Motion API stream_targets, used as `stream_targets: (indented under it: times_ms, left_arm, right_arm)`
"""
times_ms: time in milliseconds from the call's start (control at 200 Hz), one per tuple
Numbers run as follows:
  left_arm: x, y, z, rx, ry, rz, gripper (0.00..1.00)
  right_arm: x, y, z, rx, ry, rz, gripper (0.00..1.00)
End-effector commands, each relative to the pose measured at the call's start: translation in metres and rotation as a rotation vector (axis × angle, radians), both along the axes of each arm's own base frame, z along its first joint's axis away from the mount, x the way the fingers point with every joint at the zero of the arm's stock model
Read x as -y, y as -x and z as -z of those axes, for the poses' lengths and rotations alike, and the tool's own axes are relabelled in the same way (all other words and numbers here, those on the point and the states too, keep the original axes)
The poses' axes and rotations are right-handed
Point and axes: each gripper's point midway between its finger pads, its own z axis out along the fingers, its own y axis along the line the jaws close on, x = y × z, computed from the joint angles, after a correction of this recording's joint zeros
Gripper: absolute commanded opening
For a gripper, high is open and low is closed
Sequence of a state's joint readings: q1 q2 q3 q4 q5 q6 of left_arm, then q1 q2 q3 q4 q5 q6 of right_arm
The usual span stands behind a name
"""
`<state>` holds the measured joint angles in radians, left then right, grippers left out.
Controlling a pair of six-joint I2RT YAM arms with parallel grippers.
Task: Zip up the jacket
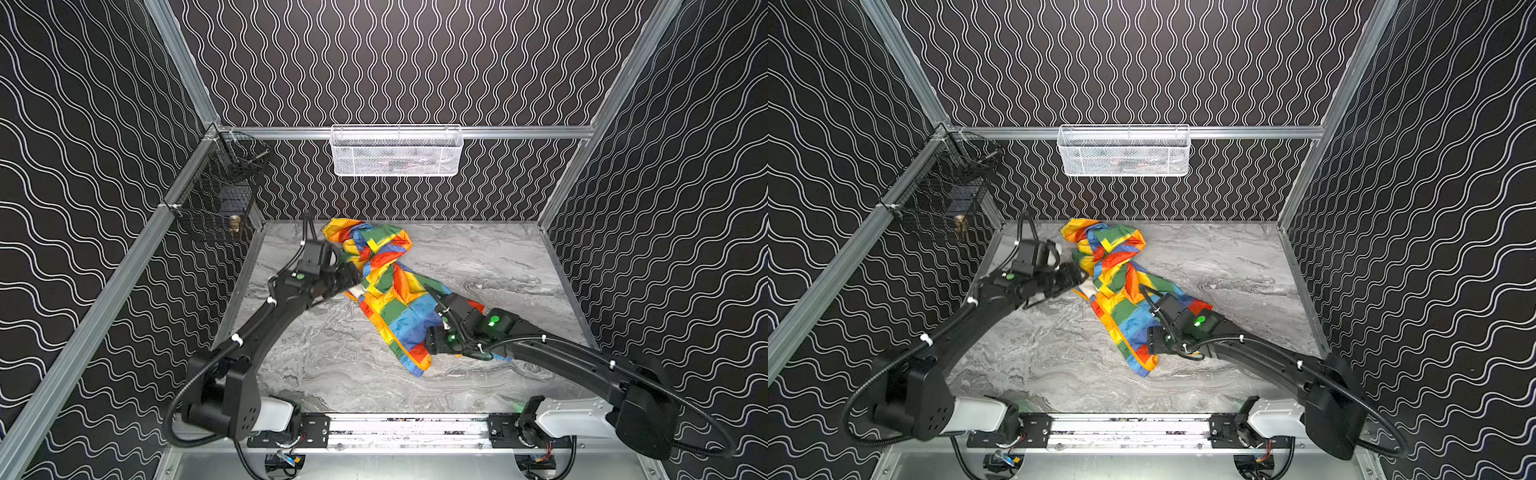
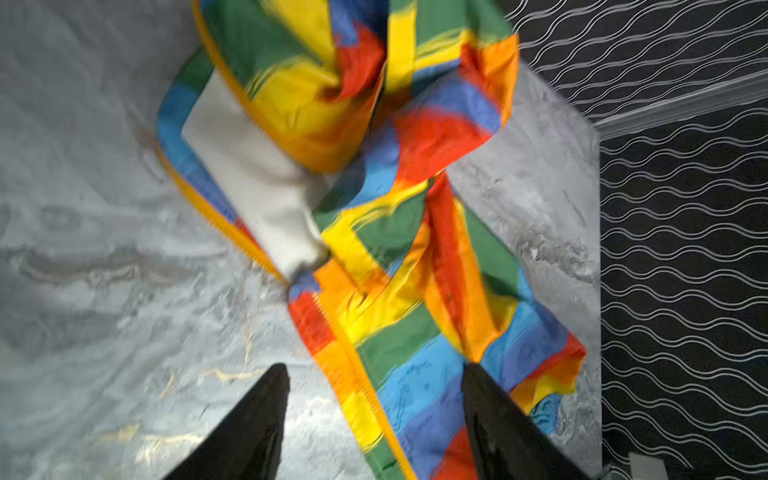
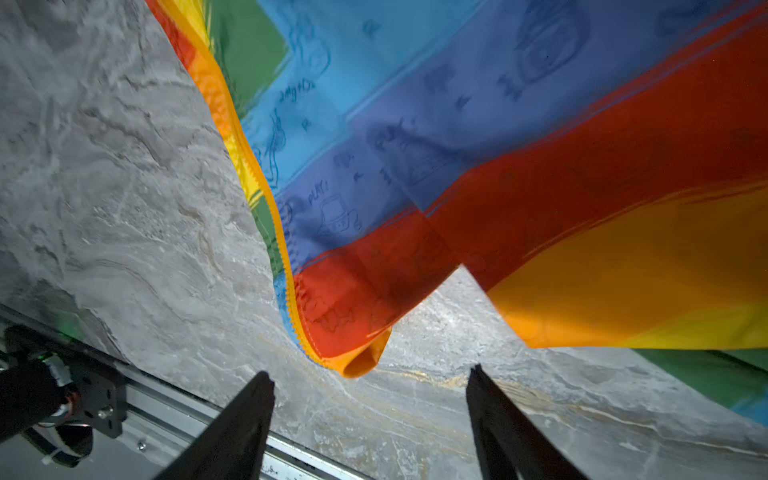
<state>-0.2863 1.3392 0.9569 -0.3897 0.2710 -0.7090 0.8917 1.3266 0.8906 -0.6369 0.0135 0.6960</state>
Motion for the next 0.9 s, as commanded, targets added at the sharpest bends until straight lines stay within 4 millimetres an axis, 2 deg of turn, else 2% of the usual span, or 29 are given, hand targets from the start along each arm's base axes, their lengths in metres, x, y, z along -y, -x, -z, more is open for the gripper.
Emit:
stream_targets:
  times_ms: [0,140,280,455,525,616,656,896]
  left_arm:
    - [0.01,0.023,0.02,-0.052,0.112,0.001,0.69]
    - [0.014,0.04,0.052,-0.096,0.174,-0.01,0.7]
    - [0.026,0.039,0.074,-0.124,0.217,0.004,0.7]
    - [0.034,0.03,0.1,-0.153,0.221,0.0,0.69]
    - [0.034,0.026,0.11,-0.155,0.215,-0.002,0.69]
    - [0.036,0.026,0.124,-0.18,0.211,0.003,0.68]
    - [0.036,0.027,0.128,-0.187,0.217,0.003,0.68]
    - [0.043,0.024,0.141,-0.2,0.26,0.001,0.68]
  right_arm:
    - [-0.014,-0.002,0.008,0.0,-0.009,0.012,0.75]
    - [-0.024,0.003,0.023,-0.032,0.0,-0.001,0.72]
    - [-0.026,0.005,0.035,-0.057,0.006,0.006,0.67]
    - [-0.03,0.005,0.042,-0.07,-0.011,0.026,0.48]
    - [-0.033,0.004,0.042,-0.077,-0.028,0.031,0.33]
    - [-0.041,0.002,0.033,-0.071,-0.065,0.034,0.14]
    - [-0.045,0.0,0.027,-0.064,-0.086,0.034,0.09]
    - [-0.072,-0.004,-0.015,-0.029,-0.241,-0.022,0.0]
